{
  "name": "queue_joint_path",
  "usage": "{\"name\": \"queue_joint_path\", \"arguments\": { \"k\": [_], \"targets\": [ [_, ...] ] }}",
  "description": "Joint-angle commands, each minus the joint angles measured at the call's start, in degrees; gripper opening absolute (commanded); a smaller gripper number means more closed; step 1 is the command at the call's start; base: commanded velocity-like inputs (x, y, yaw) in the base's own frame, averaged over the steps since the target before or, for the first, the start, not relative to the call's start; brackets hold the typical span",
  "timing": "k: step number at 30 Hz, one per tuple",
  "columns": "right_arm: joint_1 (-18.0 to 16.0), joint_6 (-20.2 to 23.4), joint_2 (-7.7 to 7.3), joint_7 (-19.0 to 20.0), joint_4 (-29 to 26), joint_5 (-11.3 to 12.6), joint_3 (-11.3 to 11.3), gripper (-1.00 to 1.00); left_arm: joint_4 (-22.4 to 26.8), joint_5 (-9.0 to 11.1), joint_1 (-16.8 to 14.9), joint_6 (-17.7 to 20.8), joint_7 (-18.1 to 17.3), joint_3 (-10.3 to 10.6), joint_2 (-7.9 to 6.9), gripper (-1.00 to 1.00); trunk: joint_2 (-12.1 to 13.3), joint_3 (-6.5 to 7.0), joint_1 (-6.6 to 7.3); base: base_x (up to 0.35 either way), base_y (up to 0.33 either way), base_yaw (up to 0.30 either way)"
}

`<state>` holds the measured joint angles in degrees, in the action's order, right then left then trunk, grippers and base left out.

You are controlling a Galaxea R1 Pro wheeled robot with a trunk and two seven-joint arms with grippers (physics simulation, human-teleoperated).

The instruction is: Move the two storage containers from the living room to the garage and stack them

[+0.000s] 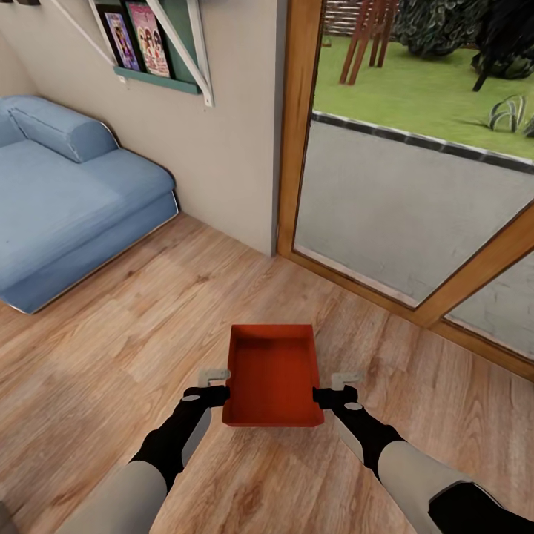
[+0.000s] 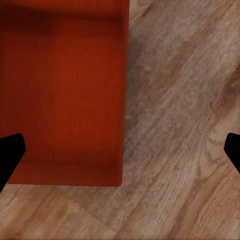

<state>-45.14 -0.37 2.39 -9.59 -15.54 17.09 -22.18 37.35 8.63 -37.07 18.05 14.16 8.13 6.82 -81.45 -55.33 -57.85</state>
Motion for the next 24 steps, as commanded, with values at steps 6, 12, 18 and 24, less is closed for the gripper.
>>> {"name": "queue_joint_path", "arguments": {
  "k": [6, 12, 18, 24],
  "targets": [
    [0.0, -0.1, -0.09, -0.1, 0.0, 0.6, -0.5, 1.00, 0.1, 0.6, 0.0, 0.2, 0.5, 0.3, -0.04, 1.00, -2.4, -1.12, -1.32, 0.000, 0.000, 0.000],
    [0.0, -0.2, -0.11, 0.1, 0.1, 0.6, -0.5, 1.00, 0.1, 0.6, 0.0, 0.2, 0.5, 0.3, -0.05, 1.00, -4.8, -2.19, -2.64, 0.000, 0.000, 0.000],
    [0.0, -0.2, -0.22, 0.2, 0.1, 0.6, -0.4, 1.00, 0.1, 0.6, 0.0, 0.1, 0.5, 0.3, -0.05, 1.00, -7.3, -3.27, -3.96, 0.000, 0.000, 0.000],
    [0.0, -0.2, -0.62, 3.3, 0.1, 3.0, -0.4, 1.00, 0.1, 0.6, 0.0, 0.1, 0.5, 0.3, -0.05, 1.00, -9.7, -4.35, -5.28, 0.000, 0.000, 0.000]
  ]
}}
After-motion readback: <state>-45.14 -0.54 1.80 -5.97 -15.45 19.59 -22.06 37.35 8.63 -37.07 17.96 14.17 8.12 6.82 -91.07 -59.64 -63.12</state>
